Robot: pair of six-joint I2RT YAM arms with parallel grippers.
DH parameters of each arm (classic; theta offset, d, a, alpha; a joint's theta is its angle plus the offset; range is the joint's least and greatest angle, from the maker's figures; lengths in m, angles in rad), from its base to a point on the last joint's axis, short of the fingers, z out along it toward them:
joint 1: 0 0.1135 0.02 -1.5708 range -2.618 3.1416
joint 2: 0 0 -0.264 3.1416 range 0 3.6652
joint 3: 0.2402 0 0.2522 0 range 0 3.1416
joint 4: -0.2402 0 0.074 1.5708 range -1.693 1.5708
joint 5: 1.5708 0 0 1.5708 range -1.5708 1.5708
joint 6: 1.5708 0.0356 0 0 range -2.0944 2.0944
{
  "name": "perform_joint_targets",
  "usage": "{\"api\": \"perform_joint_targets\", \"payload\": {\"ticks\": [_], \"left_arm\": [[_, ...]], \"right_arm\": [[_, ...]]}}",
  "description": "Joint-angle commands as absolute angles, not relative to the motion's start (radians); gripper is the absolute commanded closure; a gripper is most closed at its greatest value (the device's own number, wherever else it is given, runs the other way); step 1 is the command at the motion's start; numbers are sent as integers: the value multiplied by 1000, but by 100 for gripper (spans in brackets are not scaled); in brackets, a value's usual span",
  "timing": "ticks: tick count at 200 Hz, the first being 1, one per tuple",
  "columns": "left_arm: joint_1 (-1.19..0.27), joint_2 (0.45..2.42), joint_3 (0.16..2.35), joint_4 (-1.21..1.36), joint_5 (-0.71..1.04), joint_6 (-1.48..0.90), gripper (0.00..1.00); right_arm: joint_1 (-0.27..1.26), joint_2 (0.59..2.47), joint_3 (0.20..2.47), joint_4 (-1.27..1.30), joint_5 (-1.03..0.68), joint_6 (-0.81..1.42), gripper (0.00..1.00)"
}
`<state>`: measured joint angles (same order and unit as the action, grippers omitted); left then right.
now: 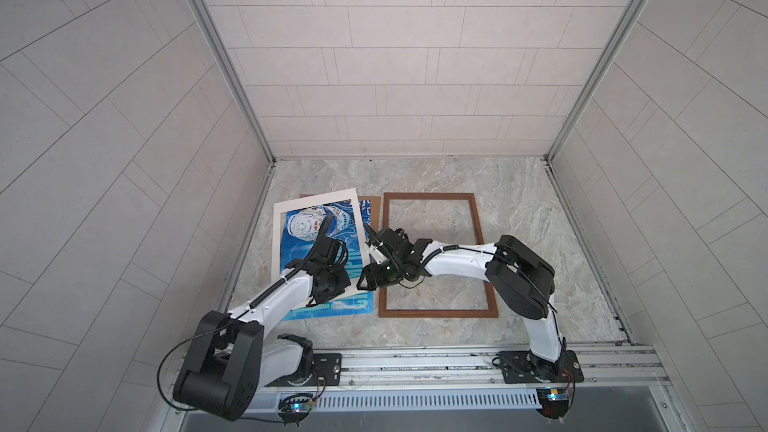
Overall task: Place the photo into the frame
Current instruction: 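Grasp the white mat's edge with the left gripper while the right gripper grasps its corner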
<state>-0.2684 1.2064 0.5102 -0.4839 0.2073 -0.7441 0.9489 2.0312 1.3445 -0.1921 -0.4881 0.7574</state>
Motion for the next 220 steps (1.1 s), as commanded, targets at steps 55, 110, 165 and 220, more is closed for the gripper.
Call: {"api": "perform_joint_targets", "payload": {"ticks": [55, 110, 165, 220], "left_arm": [[-265, 1230, 482, -471, 238, -741, 98], [-264, 1222, 484, -467, 242, -739, 98], [-265, 1213, 486, -479, 243, -735, 98], [-265, 1212, 488, -474, 245, -735, 98]], "right_arm": [[955, 2063, 1383, -364, -353, 688, 34], [965, 2093, 1419, -403, -320, 665, 33], [966, 2127, 1455, -437, -303, 637, 31], [961, 2124, 1391, -274, -461, 761, 40]]}}
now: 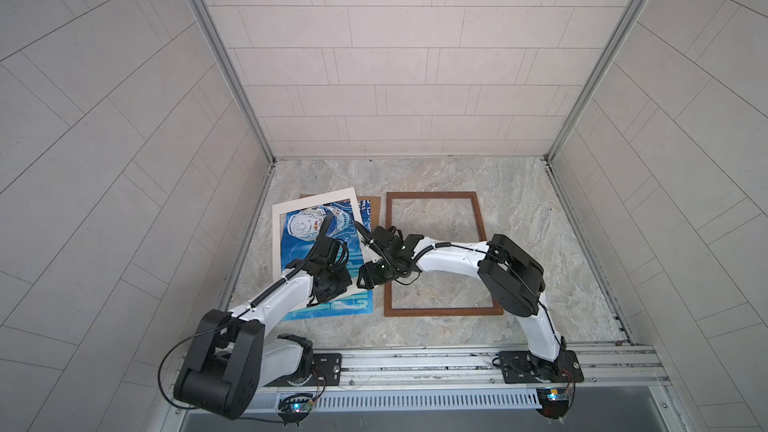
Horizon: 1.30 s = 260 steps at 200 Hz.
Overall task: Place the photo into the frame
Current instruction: 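Grasp the white mat's edge with the left gripper while the right gripper grasps its corner, then lift the white mat off the poster with both grippers and carry it over the frame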
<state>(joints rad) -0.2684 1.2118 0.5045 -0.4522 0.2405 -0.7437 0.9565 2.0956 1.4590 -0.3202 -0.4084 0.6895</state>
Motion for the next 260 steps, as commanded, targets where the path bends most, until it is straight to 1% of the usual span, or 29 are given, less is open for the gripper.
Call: {"api": "perform_joint_targets", "payload": {"ticks": [1, 50, 62, 77, 114, 128, 157, 188, 216, 260], "left_arm": [[-264, 1212, 488, -475, 245, -735, 98], [-265, 1221, 479, -468, 244, -730, 98], [-265, 1226, 479, -466, 248, -730, 98], [-265, 1233, 479, -462, 250, -730, 98], [-264, 1235, 480, -462, 249, -730, 98], [-265, 1236, 480, -462, 248, -730, 97], [-264, 1243, 479, -460, 252, -730, 97], [-264, 1238, 485, -467, 254, -693, 97], [-264, 1243, 486, -464, 262, -690, 97], [-265, 1266, 487, -443, 288, -687, 97]], "right_arm": [[960, 2122, 1389, -271, -460, 762, 40], [962, 2023, 1375, -294, -405, 735, 47], [963, 2010, 1373, -288, -403, 739, 50], [963, 2000, 1366, -267, -408, 751, 56], [963, 1987, 1336, -192, -434, 774, 59], [963, 1980, 1326, -174, -436, 784, 64], [963, 1954, 1307, -152, -403, 776, 64], [964, 1935, 1282, -101, -391, 773, 68], [965, 1938, 1281, -56, -410, 778, 68], [965, 1993, 1282, 35, -460, 830, 68]]}}
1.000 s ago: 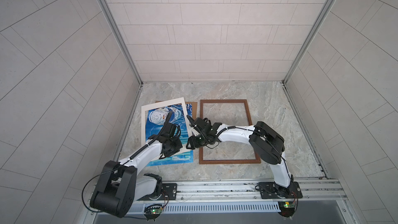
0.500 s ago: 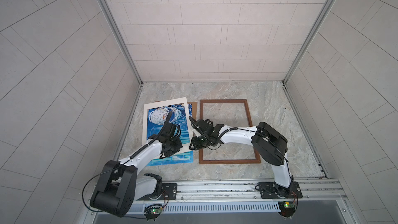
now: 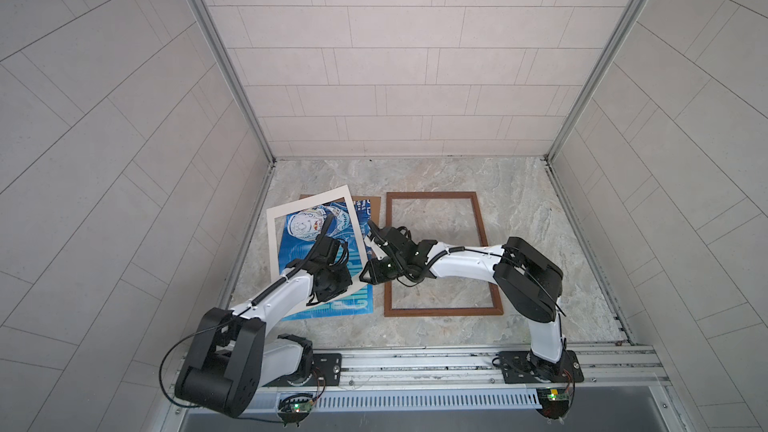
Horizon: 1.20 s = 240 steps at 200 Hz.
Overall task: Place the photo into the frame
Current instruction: 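Lift the white mat off the poster with both grippers and carry it over the frame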
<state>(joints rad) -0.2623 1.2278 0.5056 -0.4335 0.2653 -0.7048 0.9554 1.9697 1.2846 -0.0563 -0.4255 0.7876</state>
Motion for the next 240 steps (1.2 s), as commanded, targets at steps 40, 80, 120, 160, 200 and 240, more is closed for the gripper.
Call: {"api": "perform_joint_targets", "payload": {"ticks": [40, 80, 120, 160, 200, 240], "left_arm": [[-264, 1270, 486, -442, 300, -678, 97], [-264, 1256, 485, -443, 304, -677, 96], [-264, 1249, 488, -445, 310, -679, 96], [-265, 1200, 525, -487, 305, -681, 93], [-263, 1069, 627, -596, 259, -675, 89], [-255, 986, 725, -676, 223, -647, 83]], "right_arm": [[963, 2019, 1287, 49, -444, 815, 75], [963, 2056, 1321, 25, -426, 791, 95], [962, 2038, 1312, 25, -392, 770, 100], [959, 1964, 1280, 15, -345, 751, 100], [919, 1795, 1124, 56, -345, 788, 100], [872, 1588, 944, 44, -363, 815, 100]]}}
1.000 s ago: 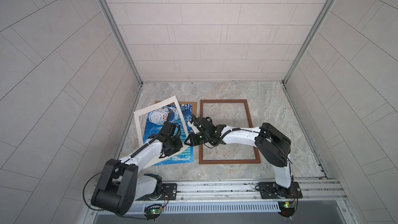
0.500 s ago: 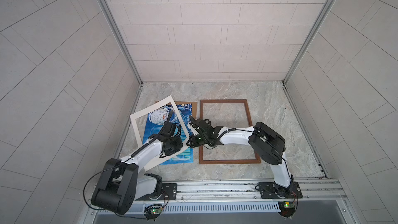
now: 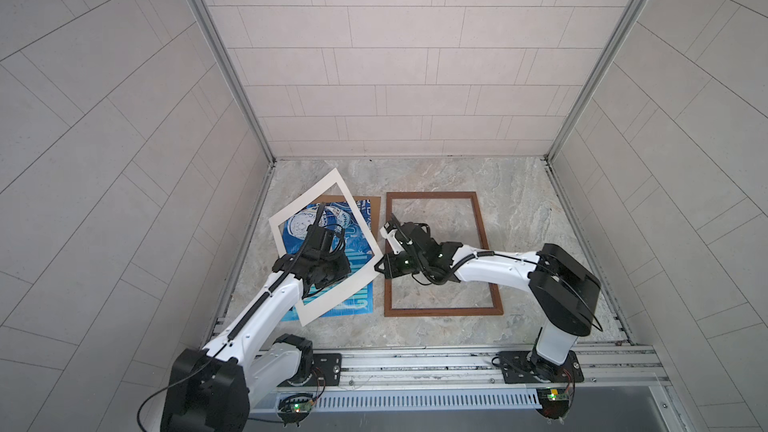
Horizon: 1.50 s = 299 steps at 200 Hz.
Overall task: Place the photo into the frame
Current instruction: 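Lift the white mat off the poster with both grippers and carry it over the frame, then lower the white mat onto the brown frame with both grippers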
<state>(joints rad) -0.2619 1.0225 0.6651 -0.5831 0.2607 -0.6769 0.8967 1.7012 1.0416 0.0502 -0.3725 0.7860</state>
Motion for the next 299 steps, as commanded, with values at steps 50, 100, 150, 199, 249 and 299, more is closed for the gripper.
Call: {"api": "perform_joint_targets", "payload": {"ticks": [50, 100, 150, 199, 249, 299], "left_arm": [[-255, 995, 792, -702, 322, -614, 80], [-256, 1046, 649, -575, 516, -648, 64], [-298, 1058, 536, -478, 584, -719, 43], [-484, 1051, 388, -257, 588, -927, 37], [-514, 1130, 369, -121, 572, -957, 36], [-526, 1234, 369, 19, 602, -973, 38]], "right_arm": [[711, 1174, 676, -133, -398, 867, 100], [529, 704, 418, -353, -410, 946, 100], [421, 496, 229, -437, -444, 1082, 100], [411, 404, 171, -448, -457, 1186, 100], [411, 408, 182, -448, -474, 1189, 100], [411, 409, 195, -440, -481, 1195, 100]]}}
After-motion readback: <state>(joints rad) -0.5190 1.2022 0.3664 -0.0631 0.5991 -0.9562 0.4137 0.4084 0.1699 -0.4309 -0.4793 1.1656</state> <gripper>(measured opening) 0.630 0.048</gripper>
